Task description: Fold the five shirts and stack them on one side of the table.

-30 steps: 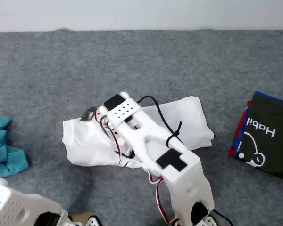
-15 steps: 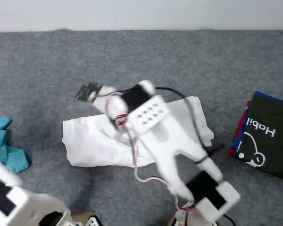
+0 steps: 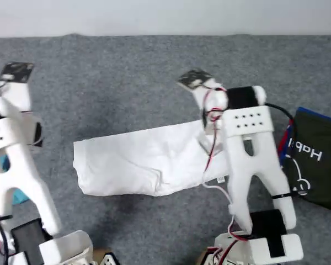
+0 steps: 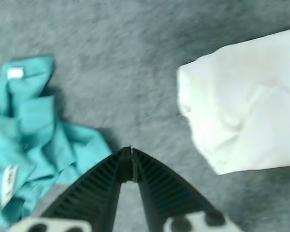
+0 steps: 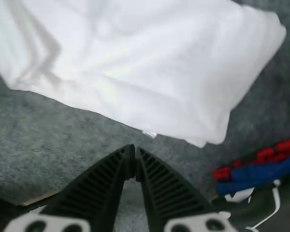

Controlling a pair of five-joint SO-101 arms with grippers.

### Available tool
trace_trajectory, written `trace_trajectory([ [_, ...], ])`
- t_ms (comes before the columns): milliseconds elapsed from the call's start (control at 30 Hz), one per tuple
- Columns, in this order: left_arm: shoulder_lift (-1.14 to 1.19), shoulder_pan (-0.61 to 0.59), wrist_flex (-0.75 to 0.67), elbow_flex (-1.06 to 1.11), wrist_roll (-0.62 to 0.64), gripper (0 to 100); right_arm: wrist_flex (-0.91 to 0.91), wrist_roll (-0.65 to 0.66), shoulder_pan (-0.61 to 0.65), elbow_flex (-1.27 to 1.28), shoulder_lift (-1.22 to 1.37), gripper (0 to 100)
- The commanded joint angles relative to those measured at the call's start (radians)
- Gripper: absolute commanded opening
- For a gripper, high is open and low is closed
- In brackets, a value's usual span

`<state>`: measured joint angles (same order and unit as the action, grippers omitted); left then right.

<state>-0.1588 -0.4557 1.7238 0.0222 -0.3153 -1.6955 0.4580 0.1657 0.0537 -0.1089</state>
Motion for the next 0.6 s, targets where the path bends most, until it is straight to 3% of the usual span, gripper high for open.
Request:
trace_trajectory([
  [0,-0.040,0.126,0.028,-0.028,0.040,1,0.084,-0.011,-0.105,0.080,-0.045,1.0],
  [267,-0.034,0.324,0.028,-0.028,0.048,1,0.360,-0.011,-0.219,0.299,-0.045,1.0],
  [567,-0.040,0.330,0.028,-0.033,0.066,1,0.492,-0.011,-0.246,0.381,-0.054,1.0],
])
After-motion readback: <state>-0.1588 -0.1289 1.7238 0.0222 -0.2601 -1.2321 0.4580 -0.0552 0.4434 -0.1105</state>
